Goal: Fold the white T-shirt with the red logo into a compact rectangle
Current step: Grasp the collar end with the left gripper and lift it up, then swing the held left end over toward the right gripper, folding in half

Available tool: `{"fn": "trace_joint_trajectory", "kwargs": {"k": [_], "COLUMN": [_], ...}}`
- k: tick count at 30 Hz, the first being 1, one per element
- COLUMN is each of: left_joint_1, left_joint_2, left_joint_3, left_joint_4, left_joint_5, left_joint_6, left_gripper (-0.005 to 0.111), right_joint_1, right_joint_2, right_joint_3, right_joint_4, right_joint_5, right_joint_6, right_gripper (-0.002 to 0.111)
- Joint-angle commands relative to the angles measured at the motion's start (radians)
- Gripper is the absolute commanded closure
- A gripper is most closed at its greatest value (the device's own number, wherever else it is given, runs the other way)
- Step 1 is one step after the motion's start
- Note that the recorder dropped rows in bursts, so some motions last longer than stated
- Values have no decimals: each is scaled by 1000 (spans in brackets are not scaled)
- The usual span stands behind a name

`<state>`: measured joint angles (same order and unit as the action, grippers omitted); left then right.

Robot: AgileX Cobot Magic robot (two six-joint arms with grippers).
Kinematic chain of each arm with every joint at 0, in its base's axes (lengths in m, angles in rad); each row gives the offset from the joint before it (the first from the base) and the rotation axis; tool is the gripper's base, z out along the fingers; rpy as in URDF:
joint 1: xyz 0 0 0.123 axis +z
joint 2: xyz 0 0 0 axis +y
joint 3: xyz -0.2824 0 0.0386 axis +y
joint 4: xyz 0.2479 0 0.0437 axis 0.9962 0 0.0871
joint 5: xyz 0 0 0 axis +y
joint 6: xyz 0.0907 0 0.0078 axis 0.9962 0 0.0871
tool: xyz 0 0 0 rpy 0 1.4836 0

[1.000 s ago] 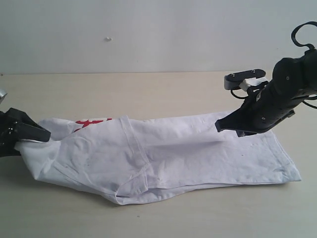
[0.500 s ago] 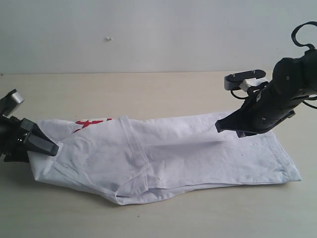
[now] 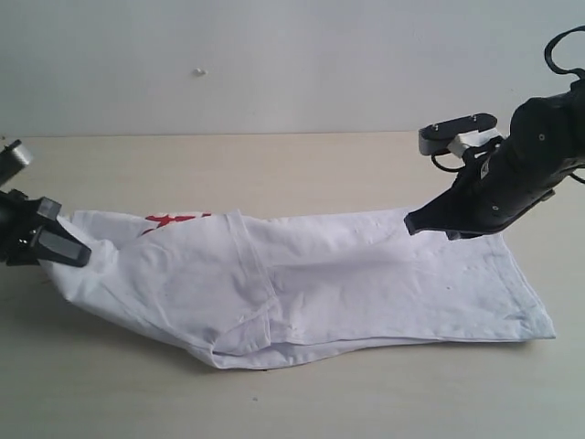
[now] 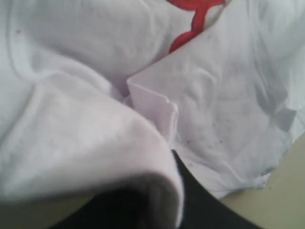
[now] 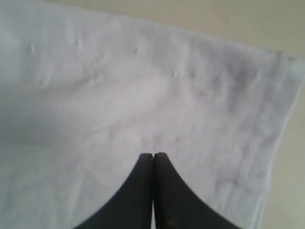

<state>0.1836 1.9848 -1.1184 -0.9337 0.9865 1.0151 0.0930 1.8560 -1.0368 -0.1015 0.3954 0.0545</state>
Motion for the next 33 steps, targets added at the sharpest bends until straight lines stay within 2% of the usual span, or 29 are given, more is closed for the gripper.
{"fn": "trace_joint_trajectory", "kwargs": {"k": [1, 9, 15, 22, 26, 29, 33], "left_joint_1": [35, 55, 10, -142, -258, -351, -483], "left_joint_2": [-77, -210, -251, -253, -253, -253, -245], "left_joint_3": [-12, -12, -27, -47, -63, -73, -80], "left_joint_4": [-11, -53, -164, -219, -273, -290, -312], "left_joint_5": [-27, -46, 64, 81, 61, -6, -177], "left_joint_6": [-17, -26, 4, 4, 4, 4, 4], "left_gripper": [107, 107, 107, 107, 107, 107, 107], "right_joint_1": [-3, -3, -3, -3, -3, -3, -3], "right_joint_2": [-21, -21, -21, -25, -53, -81, -107], "right_joint_3": [-8, -8, -8, -8, -8, -8, -8], "right_joint_4": [-135, -294, -301, -301, -377, -489, -537], "right_joint_5": [2, 23, 25, 32, 50, 89, 145], "right_joint_6": [171, 351, 362, 370, 496, 612, 647], "right_gripper": [108, 108, 108, 108, 108, 108, 108]}}
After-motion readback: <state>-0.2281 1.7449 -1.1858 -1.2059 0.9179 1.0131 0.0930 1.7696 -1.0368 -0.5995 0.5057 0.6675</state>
